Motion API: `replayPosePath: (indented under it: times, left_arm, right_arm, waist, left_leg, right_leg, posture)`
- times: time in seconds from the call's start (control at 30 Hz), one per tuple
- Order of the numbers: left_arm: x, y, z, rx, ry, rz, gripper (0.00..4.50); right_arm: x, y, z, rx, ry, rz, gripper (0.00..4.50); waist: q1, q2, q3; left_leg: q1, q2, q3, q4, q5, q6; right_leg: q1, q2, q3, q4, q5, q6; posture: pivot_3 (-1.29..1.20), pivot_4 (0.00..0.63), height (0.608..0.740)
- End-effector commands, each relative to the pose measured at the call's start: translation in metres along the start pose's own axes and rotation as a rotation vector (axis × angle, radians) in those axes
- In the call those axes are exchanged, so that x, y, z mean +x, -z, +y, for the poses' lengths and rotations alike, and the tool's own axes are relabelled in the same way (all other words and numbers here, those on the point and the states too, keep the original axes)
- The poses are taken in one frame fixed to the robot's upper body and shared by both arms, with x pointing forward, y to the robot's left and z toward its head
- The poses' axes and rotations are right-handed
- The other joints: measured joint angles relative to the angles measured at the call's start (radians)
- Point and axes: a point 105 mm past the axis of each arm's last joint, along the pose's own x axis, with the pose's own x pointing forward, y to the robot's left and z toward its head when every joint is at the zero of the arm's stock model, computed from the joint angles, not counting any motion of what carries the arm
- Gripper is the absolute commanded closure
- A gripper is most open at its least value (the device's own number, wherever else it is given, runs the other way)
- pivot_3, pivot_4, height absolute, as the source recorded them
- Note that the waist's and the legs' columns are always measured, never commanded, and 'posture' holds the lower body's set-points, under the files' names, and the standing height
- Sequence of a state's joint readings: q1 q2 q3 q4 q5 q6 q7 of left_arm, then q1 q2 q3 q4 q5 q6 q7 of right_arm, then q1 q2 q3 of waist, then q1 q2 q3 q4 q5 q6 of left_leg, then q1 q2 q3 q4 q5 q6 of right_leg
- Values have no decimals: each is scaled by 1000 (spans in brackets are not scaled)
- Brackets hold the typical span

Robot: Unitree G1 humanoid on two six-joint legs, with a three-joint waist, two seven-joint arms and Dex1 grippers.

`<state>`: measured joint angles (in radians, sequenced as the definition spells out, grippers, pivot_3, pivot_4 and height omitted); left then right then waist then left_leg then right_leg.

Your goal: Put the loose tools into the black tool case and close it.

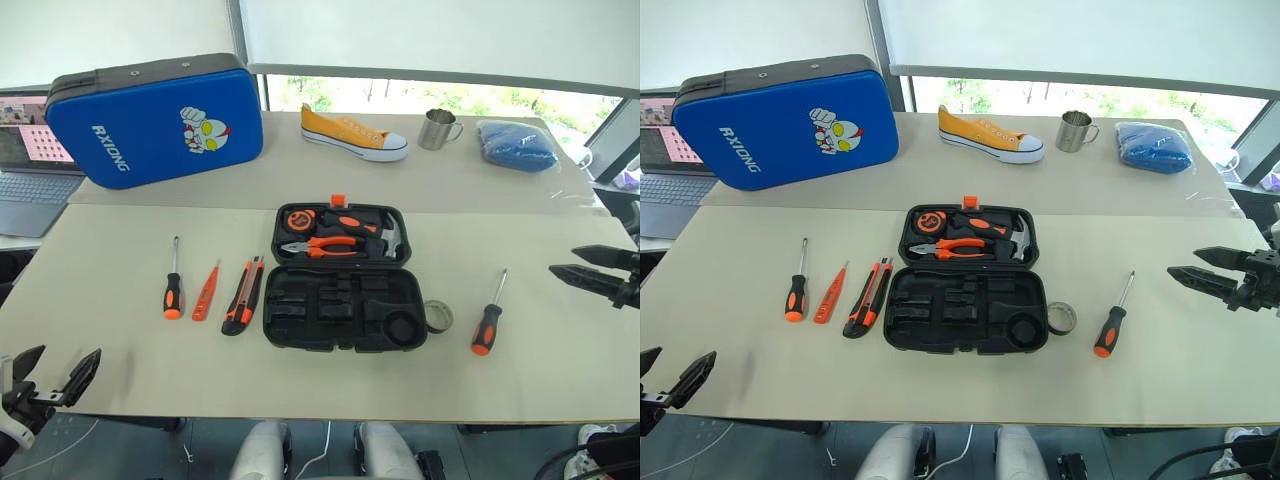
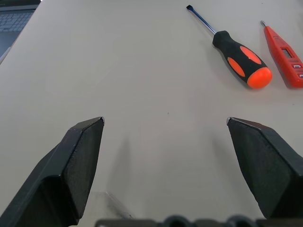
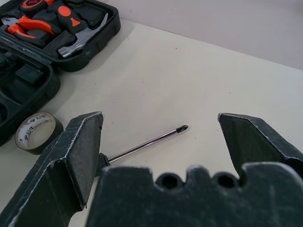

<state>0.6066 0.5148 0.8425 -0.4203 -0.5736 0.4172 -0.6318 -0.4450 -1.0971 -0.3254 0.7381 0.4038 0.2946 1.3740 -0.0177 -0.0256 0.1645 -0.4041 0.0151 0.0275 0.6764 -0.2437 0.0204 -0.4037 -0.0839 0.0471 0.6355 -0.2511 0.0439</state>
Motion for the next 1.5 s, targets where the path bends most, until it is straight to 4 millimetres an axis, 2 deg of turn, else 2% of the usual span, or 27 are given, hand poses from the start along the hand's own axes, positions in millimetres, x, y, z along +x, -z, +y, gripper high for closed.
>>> replayPosePath:
  times: [0.03, 0.13, 0.23, 0.3, 0.4, 0.5, 0.6, 0.73, 0.77, 0.83, 0.93, 1.0, 1.13, 1.33, 1.43, 1.5]
  left_arm:
    - [1, -7, 2, 14, -11, -6, 35]
    - [9, 3, -1, 2, -2, 54, 35]
    - [17, 3, -6, 3, 17, 73, 35]
    - [24, -1, -9, -10, 29, 87, 35]
    - [38, -14, -14, -5, 27, 127, 35]
    - [55, -29, -23, -17, 38, 173, 35]
    - [69, -48, -39, -44, 80, 208, 35]
    - [90, -63, -38, -127, 1, 254, 35]
    - [98, -68, -46, -162, 21, 253, 35]
    - [111, -74, -58, -174, 48, 262, 35]
    - [123, -77, -70, -153, 72, 303, 35]
    - [127, -76, -74, -154, 83, 332, 35]
    - [136, -57, -68, -156, 21, 439, 35]
    - [146, -43, -66, -210, -14, 475, 35]
    - [148, -40, -68, -219, -5, 482, 835]
    - [148, -38, -71, -225, 2, 488, 1617]
  right_arm:
    - [-4, -2, -2, -51, 15, -5, 6]
    - [-3, 8, -4, -75, 36, 20, 6]
    - [0, 5, -1, -113, 33, 6, 6]
    - [1, -2, 2, -154, 31, -7, 6]
    - [7, -28, 18, -206, -32, -66, 6]
    - [18, -56, 49, -259, -148, -112, 6]
    - [28, -73, 94, -291, -320, -138, 6]
    - [35, -81, 153, -311, -534, -156, 6]
    - [37, -81, 171, -326, -601, -164, 6]
    - [41, -80, 196, -350, -680, -177, 6]
    - [46, -79, 219, -375, -738, -204, 6]
    - [48, -80, 228, -379, -757, -216, 6]
    - [52, -78, 239, -373, -780, -230, 6]
    - [56, -70, 237, -335, -729, -222, 6]
    - [57, -68, 234, -326, -707, -217, 0]
    - [57, -68, 234, -330, -701, -216, 0]
  waist:
    - [0, 0, 0]
    - [3, 0, 0]
    - [2, 0, 0]
    - [2, 0, 0]
    - [2, 0, 0]
    - [2, 0, 0]
    - [3, 0, 0]
    - [6, 0, 0]
    - [8, 0, 0]
    - [11, -2, 0]
    - [11, -4, 1]
    - [8, -5, 2]
    - [5, -5, 2]
    - [12, -5, 2]
    - [13, -4, 1]
    - [14, -4, 1]
  left_leg:
    - [0, 0, 0, 0, 0, 0]
    - [0, 0, 0, 0, 0, 0]
    - [0, 0, 1, 0, 0, 0]
    - [0, 0, 1, 0, 0, 0]
    - [0, 0, -1, 1, 0, 0]
    - [1, 0, -3, 1, 0, 0]
    - [1, 0, -4, 1, 0, 0]
    - [-1, 0, -8, 1, 0, 0]
    - [-1, -1, -9, 1, 0, 0]
    - [-1, -1, -11, 2, 0, -1]
    - [-2, -2, -12, 3, 0, -2]
    - [-2, -2, -12, 3, 1, -2]
    - [-2, -2, -12, 2, 1, -2]
    - [-1, -3, -12, 2, 1, -2]
    - [-1, -3, -12, 2, 1, -2]
    - [-1, -3, -12, 2, 1, -3]
  right_leg:
    - [0, 0, 0, 0, 0, 0]
    - [1, 0, 0, 0, 0, 0]
    - [1, 0, 0, 0, 0, 1]
    - [1, 0, 0, 1, 1, 1]
    - [0, 1, 1, 4, 0, 1]
    - [0, 1, 1, 6, 0, 1]
    - [0, 2, 1, 7, 1, 1]
    - [-1, 2, 0, 7, 1, 1]
    - [0, 2, 0, 7, 1, 1]
    - [0, 2, -2, 8, 1, 1]
    - [0, 2, -2, 8, 1, 2]
    - [-1, 2, -2, 8, 1, 2]
    - [-1, 2, -2, 8, 1, 1]
    - [0, 1, -3, 8, 1, 1]
    - [0, 1, -2, 8, 1, 1]
    - [0, 1, -2, 9, 1, 1]
  posture:
    - [0, 150, 739]
    - [0, 150, 739]
    - [0, 150, 739]
    - [0, 150, 739]
    - [0, 150, 739]
    - [0, 150, 739]
    - [0, 150, 739]
    - [0, 150, 739]
    - [0, 150, 739]
    - [0, 150, 739]
    - [0, 150, 739]
    - [0, 150, 739]
    - [0, 150, 739]
    - [0, 150, 739]
    - [0, 150, 739]
    - [0, 150, 739]
